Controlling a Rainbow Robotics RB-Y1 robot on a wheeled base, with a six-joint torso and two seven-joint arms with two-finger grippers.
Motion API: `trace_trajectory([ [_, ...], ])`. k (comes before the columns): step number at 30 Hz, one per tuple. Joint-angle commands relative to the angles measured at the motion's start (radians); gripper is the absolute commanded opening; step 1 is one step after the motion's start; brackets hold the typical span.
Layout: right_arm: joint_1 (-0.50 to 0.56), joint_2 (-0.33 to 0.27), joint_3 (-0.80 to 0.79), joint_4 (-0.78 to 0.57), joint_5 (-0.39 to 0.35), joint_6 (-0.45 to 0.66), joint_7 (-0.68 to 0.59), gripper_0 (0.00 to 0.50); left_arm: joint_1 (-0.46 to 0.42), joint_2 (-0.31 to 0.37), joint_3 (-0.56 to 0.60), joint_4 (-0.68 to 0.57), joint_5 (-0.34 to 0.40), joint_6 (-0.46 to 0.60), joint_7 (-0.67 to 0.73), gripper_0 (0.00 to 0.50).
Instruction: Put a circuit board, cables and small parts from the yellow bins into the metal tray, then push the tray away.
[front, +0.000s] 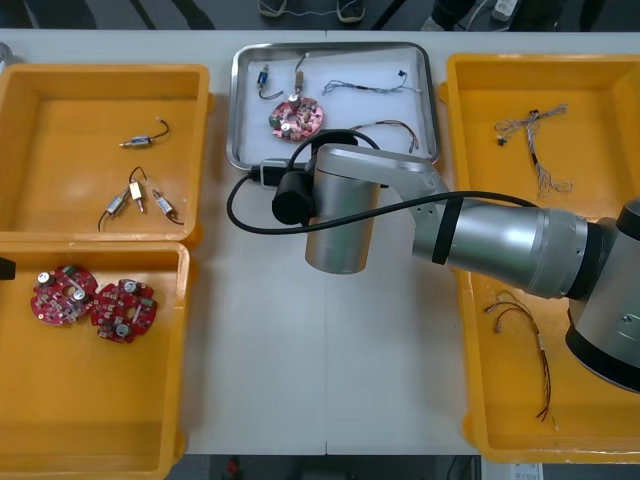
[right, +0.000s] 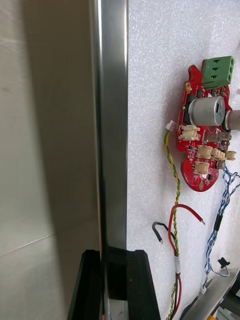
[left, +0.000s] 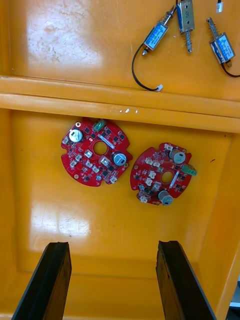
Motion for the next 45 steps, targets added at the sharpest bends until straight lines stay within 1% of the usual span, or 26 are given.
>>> trace_trajectory([
  [1,-0.059,0.032,-0.044,0.035,0.034,-0.050,0.030,0.000,0.019,0.042,0.003,-0.020,-0.009,0.006,-0.079,0.500],
  [8,-0.068,0.052,-0.077,0.087,0.038,-0.075,0.030,0.000,0.019,0.042,0.003,-0.020,-0.009,0.006,-0.079,0.500],
  [14,-0.068,0.061,-0.083,0.130,0.063,-0.108,0.027,0.000,0.019,0.042,0.003,-0.020,-0.009,0.006,-0.079,0.500],
  [23,-0.068,0.066,-0.091,0.141,0.066,-0.113,0.031,0.000,0.019,0.042,0.003,-0.020,-0.009,0.006,-0.079,0.500],
  [24,-0.068,0.066,-0.091,0.141,0.068,-0.113,0.031,0.060,0.019,0.042,0.003,-0.020,-0.009,0.006,-0.079,0.500],
  [25,-0.068,0.066,-0.091,0.141,0.068,-0.113,0.031,0.181,0.019,0.042,0.003,-0.020,-0.009,0.006,-0.079,0.500],
  [26,-0.068,0.066,-0.091,0.141,0.068,-0.113,0.031,0.244,0.019,0.042,0.003,-0.020,-0.009,0.006,-0.079,0.500],
  [27,-0.068,0.066,-0.091,0.141,0.068,-0.113,0.031,0.349,0.019,0.042,0.003,-0.020,-0.009,0.006,-0.079,0.500],
  [28,-0.068,0.066,-0.091,0.141,0.068,-0.113,0.031,0.431,0.019,0.042,0.003,-0.020,-0.009,0.006,-0.079,0.500],
  [30,-0.068,0.066,-0.091,0.141,0.068,-0.108,0.033,0.500,0.019,0.042,0.003,-0.020,-0.009,0.006,-0.079,0.500],
  [33,-0.068,0.066,-0.100,0.127,0.054,-0.090,0.031,0.500,0.019,0.042,0.003,-0.020,-0.009,0.006,-0.079,0.500],
  [38,-0.045,0.067,-0.172,0.027,-0.028,0.011,0.034,0.500,0.019,0.042,0.003,-0.020,-0.009,0.006,-0.079,0.500],
  [40,-0.016,0.067,-0.215,-0.043,-0.054,0.079,0.036,0.500,0.019,0.042,0.003,-0.020,-0.009,0.006,-0.079,0.500],
  [43,0.016,0.073,-0.256,-0.118,-0.066,0.148,0.038,0.500,0.019,0.042,0.003,-0.020,-0.009,0.006,-0.079,0.500],
  [45,0.056,0.090,-0.304,-0.204,-0.066,0.237,0.038,0.500,0.019,0.042,0.003,-0.020,-0.009,0.006,-0.079,0.500],
])
